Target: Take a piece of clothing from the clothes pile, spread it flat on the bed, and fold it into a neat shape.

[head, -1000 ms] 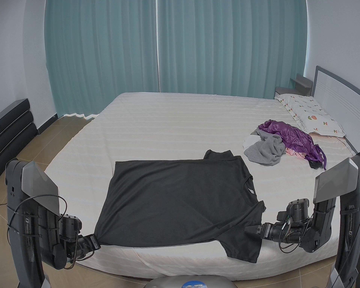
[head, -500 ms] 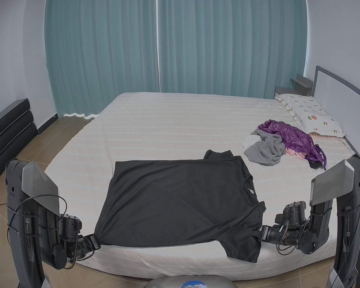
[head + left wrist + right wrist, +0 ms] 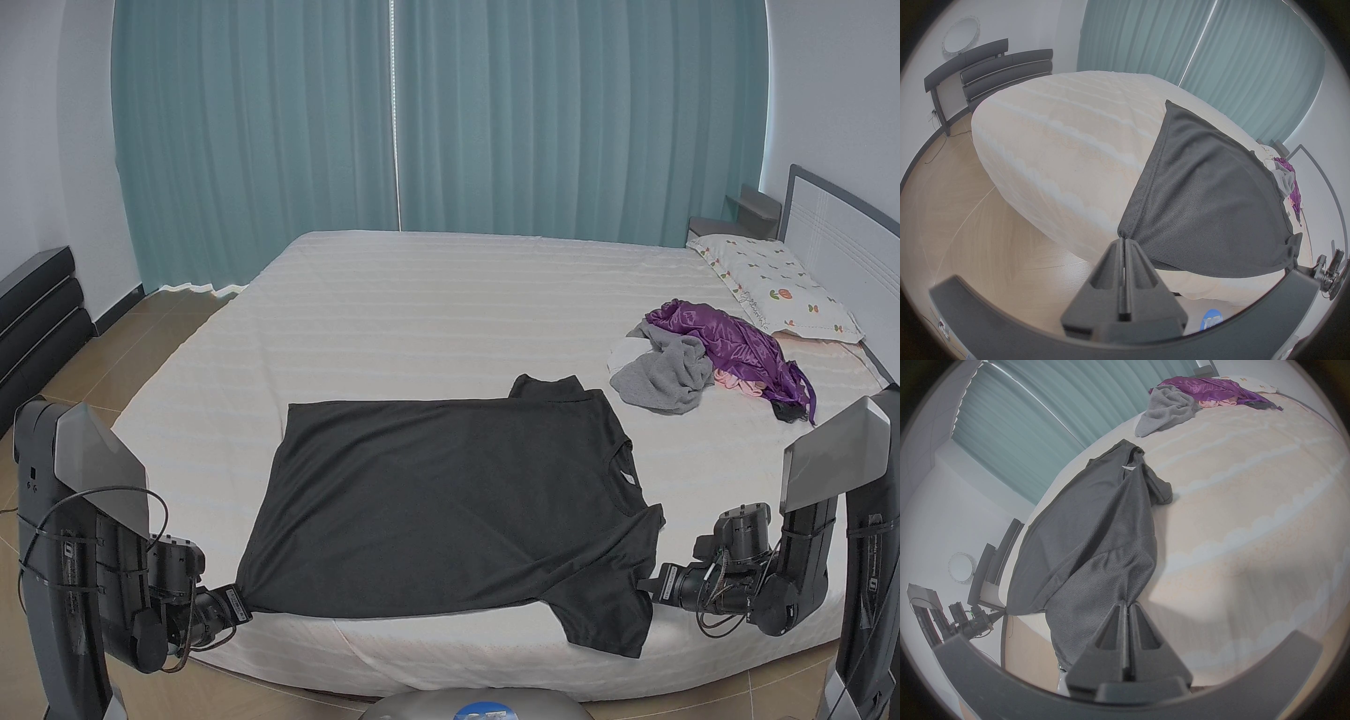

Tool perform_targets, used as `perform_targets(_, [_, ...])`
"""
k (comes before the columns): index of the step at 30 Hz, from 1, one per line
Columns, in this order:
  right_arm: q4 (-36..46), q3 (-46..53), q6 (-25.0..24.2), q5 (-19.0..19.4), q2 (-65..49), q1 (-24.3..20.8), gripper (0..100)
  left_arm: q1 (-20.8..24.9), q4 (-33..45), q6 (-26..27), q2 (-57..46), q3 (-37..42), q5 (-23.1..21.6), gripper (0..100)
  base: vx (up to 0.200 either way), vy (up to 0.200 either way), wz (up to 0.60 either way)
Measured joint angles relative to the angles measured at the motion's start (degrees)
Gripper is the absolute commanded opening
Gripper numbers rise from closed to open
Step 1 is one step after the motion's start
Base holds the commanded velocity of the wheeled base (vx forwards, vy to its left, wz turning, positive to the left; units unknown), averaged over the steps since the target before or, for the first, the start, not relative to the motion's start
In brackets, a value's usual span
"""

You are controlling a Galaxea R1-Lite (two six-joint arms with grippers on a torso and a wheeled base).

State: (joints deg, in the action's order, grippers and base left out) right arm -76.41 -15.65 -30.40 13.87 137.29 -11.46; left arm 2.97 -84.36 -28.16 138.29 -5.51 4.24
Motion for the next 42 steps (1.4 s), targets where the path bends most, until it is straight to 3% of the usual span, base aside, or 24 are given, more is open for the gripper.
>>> perform_targets(1, [0.00, 0.13, 0.00, 0.06, -0.07, 0.20, 0, 0.00, 0.00, 0.00, 0.02, -0.02, -0.01, 100, 0.000, 0.000, 0.00])
perform_targets(8, [-0.48, 0.44, -1.21, 0.35, -0.30, 0.61, 0, -0.20, -0.11, -0.13, 0.05, -0.33, -1.35, 100, 0.000, 0.000, 0.00])
perform_targets(14, [-2.66, 0.91, -2.16, 0.51, -0.22, 0.66, 0, -0.52, -4.05, 0.95, 0.16, 0.91, -9.36, 100, 0.000, 0.000, 0.00])
perform_targets(28, [-3.79, 1.68, -2.44, 0.68, 0.11, 0.94, 0, -4.32, -4.64, 21.93, 2.72, 2.01, -18.69, 100, 0.000, 0.000, 0.00])
perform_targets(40, [-6.03, 2.05, -3.67, 0.71, 0.39, 1.02, 0, -5.32, -4.62, 25.19, 5.47, -1.29, -19.30, 100, 0.000, 0.000, 0.00])
perform_targets(41, [-6.47, 2.16, -3.67, 0.71, 0.50, 1.02, 0, -5.32, -4.64, 25.19, 5.60, -1.40, -19.32, 0, 0.000, 0.000, 0.00])
perform_targets(42, [-6.88, 2.21, -3.67, 0.71, 0.61, 1.02, 0, -5.32, -4.62, 25.19, 5.68, -1.40, -19.32, 0, 0.000, 0.000, 0.00])
